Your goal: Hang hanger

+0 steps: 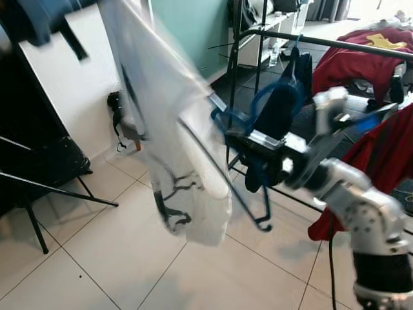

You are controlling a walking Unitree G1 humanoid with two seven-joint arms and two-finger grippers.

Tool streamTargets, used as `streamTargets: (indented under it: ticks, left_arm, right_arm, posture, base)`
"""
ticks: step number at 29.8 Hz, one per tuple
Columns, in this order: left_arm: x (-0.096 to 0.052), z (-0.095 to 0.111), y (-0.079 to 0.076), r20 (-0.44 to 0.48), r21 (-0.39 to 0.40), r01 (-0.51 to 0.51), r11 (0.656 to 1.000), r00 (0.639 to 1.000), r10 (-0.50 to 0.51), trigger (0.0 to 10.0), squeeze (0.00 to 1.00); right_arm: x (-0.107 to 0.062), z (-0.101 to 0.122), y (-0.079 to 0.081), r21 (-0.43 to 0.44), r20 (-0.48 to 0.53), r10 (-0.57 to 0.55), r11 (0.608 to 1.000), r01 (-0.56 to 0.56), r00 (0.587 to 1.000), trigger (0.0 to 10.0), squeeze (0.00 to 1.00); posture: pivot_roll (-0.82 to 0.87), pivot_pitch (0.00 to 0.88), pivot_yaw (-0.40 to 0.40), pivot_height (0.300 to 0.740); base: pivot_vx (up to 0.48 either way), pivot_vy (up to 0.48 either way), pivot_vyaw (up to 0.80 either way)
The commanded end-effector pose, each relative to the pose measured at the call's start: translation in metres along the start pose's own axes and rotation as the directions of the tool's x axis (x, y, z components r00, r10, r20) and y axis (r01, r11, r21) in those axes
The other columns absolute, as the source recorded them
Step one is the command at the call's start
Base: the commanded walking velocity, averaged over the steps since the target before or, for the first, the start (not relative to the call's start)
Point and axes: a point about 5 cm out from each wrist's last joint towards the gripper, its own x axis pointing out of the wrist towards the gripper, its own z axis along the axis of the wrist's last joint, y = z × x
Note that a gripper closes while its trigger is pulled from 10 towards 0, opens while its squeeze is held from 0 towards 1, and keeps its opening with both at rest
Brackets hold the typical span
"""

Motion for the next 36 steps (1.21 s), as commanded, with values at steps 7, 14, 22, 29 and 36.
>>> streamTargets:
  ticks: [7,14,22,29,36]
  left_arm:
    - [0.005,0.007,-0.008,0.064,-0.068,0.045,0.997,0.997,-0.040,1.1,0.00]
    - [0.009,0.009,-0.014,0.081,-0.097,0.076,0.992,0.994,-0.068,1.1,0.00]
    - [0.010,0.011,-0.009,0.080,-0.125,0.054,0.991,0.996,-0.044,1.2,0.00]
    - [0.010,0.014,-0.005,0.091,-0.156,0.038,0.987,0.996,-0.024,1.1,0.00]
    - [0.009,0.014,0.013,0.054,-0.230,-0.046,0.972,0.997,0.060,1.1,0.00]
  right_arm:
    - [0.012,-0.010,0.004,-0.053,-0.061,0.012,0.998,-0.015,0.998,10.0,0.00]
    - [0.017,0.004,0.008,-0.026,0.056,0.054,0.998,-0.052,0.997,10.0,0.00]
    - [0.025,0.002,0.008,-0.042,0.084,0.061,0.997,-0.057,0.995,10.0,0.00]
    - [0.033,-0.005,0.004,-0.066,0.056,0.019,0.998,-0.015,0.998,10.0,0.00]
    - [0.036,-0.005,-0.019,-0.105,0.148,-0.224,0.965,0.240,0.963,10.0,0.00]
  posture:
    - [-0.02,0.032,0.091,0.740]
    - [-0.02,0.029,0.095,0.740]
    - [-0.01,0.023,0.093,0.740]
    - [-0.01,0.021,0.094,0.740]
    - [-0.01,0.023,0.096,0.740]
  base:
    - [0.000,0.000,0.00]
    - [0.000,0.000,0.00]
    - [0.000,0.000,0.00]
    - [0.000,0.000,0.00]
    - [0.000,0.000,0.00]
